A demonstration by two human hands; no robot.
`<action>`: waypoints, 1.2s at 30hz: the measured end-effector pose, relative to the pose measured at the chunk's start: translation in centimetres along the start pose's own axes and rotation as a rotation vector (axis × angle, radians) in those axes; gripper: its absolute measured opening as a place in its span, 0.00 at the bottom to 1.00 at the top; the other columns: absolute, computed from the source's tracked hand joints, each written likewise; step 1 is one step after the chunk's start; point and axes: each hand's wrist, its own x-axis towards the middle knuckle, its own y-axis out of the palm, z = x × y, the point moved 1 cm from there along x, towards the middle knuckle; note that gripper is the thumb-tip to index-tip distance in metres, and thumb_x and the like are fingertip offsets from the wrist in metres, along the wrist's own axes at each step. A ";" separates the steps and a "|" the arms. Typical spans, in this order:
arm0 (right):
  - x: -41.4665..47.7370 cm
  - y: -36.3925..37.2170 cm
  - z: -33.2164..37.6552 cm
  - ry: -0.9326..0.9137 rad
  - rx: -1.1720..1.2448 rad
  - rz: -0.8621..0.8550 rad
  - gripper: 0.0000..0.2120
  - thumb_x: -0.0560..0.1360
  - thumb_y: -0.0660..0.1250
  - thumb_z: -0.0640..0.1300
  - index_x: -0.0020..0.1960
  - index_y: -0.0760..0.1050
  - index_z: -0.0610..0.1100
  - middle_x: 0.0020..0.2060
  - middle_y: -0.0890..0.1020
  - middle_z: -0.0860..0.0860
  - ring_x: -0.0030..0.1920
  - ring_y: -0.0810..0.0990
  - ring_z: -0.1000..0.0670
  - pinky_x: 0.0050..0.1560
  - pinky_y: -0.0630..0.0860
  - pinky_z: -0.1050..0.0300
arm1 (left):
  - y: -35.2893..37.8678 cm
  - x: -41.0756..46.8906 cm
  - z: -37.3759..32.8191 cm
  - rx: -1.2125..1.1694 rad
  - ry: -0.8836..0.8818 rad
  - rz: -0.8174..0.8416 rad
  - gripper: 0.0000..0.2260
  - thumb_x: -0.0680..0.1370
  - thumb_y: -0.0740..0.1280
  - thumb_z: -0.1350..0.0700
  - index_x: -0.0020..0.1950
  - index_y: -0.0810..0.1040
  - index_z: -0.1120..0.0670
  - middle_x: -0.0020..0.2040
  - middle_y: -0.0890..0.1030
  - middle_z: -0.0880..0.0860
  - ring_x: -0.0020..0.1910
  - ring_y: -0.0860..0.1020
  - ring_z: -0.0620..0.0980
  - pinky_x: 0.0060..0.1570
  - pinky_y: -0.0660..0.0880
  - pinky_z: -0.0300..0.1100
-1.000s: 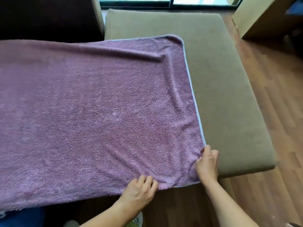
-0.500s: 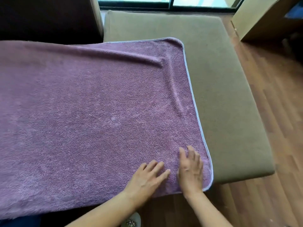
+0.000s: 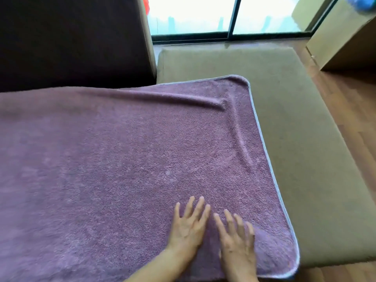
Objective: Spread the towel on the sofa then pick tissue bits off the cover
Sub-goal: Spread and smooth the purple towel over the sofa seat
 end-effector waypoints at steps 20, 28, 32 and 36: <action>22.3 -8.1 28.2 -0.389 -0.091 0.215 0.22 0.71 0.52 0.44 0.60 0.77 0.49 0.63 0.77 0.45 0.59 0.79 0.47 0.49 0.80 0.47 | -8.5 7.3 34.5 -0.207 -0.396 0.164 0.24 0.81 0.50 0.49 0.75 0.44 0.44 0.78 0.42 0.50 0.75 0.41 0.61 0.68 0.51 0.69; 32.3 -8.0 34.4 -0.366 -0.056 0.208 0.24 0.80 0.47 0.42 0.75 0.48 0.49 0.76 0.49 0.55 0.74 0.51 0.49 0.68 0.60 0.45 | -11.1 10.8 46.6 -0.218 -0.396 0.037 0.24 0.81 0.52 0.49 0.75 0.46 0.44 0.78 0.46 0.49 0.76 0.44 0.59 0.69 0.54 0.67; 36.9 -9.4 35.7 -0.351 -0.074 0.103 0.26 0.77 0.49 0.38 0.74 0.50 0.47 0.76 0.53 0.51 0.73 0.56 0.47 0.68 0.63 0.47 | -13.6 12.4 52.6 -0.260 -0.511 -0.092 0.26 0.80 0.52 0.55 0.76 0.46 0.49 0.78 0.49 0.54 0.73 0.57 0.61 0.68 0.63 0.58; 41.6 -12.0 36.5 -0.337 -0.064 -0.019 0.20 0.77 0.52 0.37 0.68 0.61 0.42 0.72 0.62 0.44 0.69 0.64 0.43 0.65 0.69 0.50 | -16.8 14.4 57.7 -0.358 -0.650 -0.127 0.30 0.77 0.53 0.66 0.75 0.46 0.48 0.78 0.45 0.53 0.71 0.63 0.60 0.66 0.66 0.54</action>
